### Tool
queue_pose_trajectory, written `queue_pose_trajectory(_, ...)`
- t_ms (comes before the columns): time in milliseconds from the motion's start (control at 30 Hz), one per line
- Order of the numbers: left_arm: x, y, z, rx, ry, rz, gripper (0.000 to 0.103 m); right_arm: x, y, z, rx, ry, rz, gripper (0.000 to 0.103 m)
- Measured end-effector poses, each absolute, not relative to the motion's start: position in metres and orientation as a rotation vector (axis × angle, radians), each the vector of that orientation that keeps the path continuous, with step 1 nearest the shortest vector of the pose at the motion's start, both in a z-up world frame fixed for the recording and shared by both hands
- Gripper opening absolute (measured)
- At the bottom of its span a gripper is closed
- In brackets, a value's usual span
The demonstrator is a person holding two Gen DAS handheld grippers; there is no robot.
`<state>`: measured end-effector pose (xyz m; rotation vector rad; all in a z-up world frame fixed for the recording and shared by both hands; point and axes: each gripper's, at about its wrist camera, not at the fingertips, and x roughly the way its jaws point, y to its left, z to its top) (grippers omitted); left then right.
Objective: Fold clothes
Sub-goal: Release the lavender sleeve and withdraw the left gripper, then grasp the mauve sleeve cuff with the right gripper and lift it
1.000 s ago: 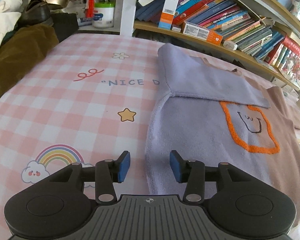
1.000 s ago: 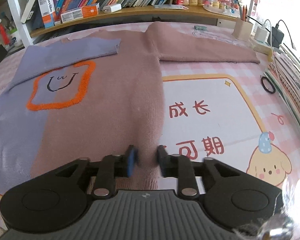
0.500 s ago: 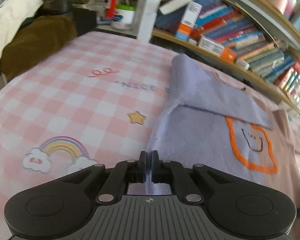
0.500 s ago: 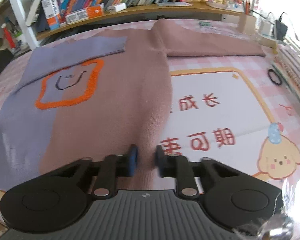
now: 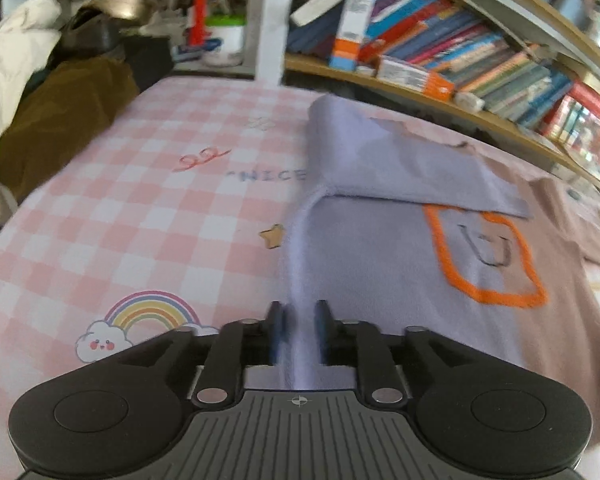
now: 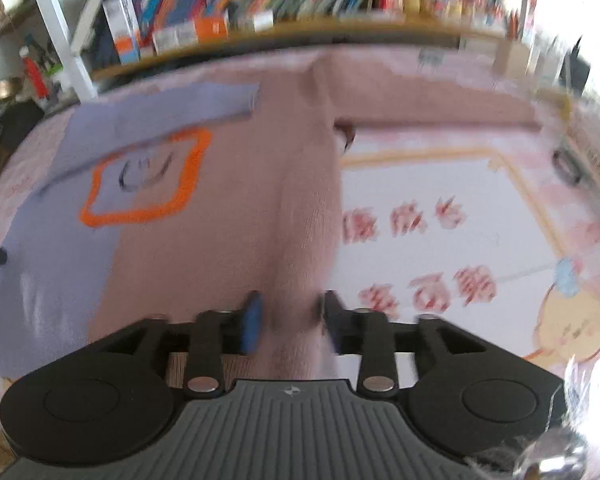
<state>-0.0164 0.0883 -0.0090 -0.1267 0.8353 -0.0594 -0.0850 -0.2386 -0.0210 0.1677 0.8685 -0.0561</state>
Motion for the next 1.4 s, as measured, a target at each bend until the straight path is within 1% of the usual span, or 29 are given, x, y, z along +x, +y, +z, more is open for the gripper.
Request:
queue_pose_trajectory(33, -0.02, 0.083, -0.004, -0.109, 0.826, -0.071, 0.043, -0.088, -0.242, -0.014, 0.164, 0.846, -0.056, 0.051)
queue_pose_trajectory(67, -0.025, 0.076, 0.002, -0.088, 0.811, -0.092, 0.05, -0.089, -0.246, -0.007, 0.162, 0.828, -0.063, 0.058)
queue_pose_trajectory(100, -0.03, 0.067, 0.008, -0.064, 0.796, -0.12, 0.064, -0.09, -0.252, -0.001, 0.162, 0.812, -0.076, 0.061)
queue_pose_trajectory(133, -0.034, 0.058, 0.012, -0.047, 0.78, -0.148, 0.071, -0.091, -0.258, 0.005, 0.163, 0.795, -0.091, 0.065)
queue_pose_trajectory(167, -0.038, 0.05, 0.016, -0.03, 0.764, -0.176, 0.073, -0.09, -0.267, 0.011, 0.167, 0.779, -0.11, 0.067)
queue_pose_trajectory(233, -0.042, 0.034, 0.02, -0.008, 0.755, -0.216, 0.081, -0.086, -0.286, 0.02, 0.175, 0.755, -0.139, 0.071)
queue_pose_trajectory(300, -0.045, 0.02, 0.02, 0.008, 0.753, -0.248, 0.084, -0.078, -0.306, 0.03, 0.166, 0.741, -0.168, 0.074)
queue_pose_trajectory(367, -0.045, 0.011, 0.018, 0.016, 0.766, -0.262, 0.085, -0.066, -0.327, 0.037, 0.145, 0.727, -0.181, 0.079)
queue_pose_trajectory(533, -0.04, -0.008, 0.013, -0.002, 0.8, -0.224, 0.085, -0.016, -0.384, 0.035, 0.103, 0.76, -0.192, 0.079)
queue_pose_trajectory(867, -0.034, -0.059, 0.011, -0.026, 0.84, -0.067, 0.085, 0.086, -0.497, -0.012, 0.122, 0.913, -0.223, 0.079)
queue_pose_trajectory(1133, -0.027, -0.088, 0.015, -0.021, 0.842, -0.002, 0.085, 0.13, -0.532, -0.036, 0.114, 0.971, -0.269, 0.079)
queue_pose_trajectory(1400, -0.017, -0.101, 0.015, -0.034, 0.839, 0.04, 0.085, 0.14, -0.53, -0.046, 0.059, 1.003, -0.227, 0.076)
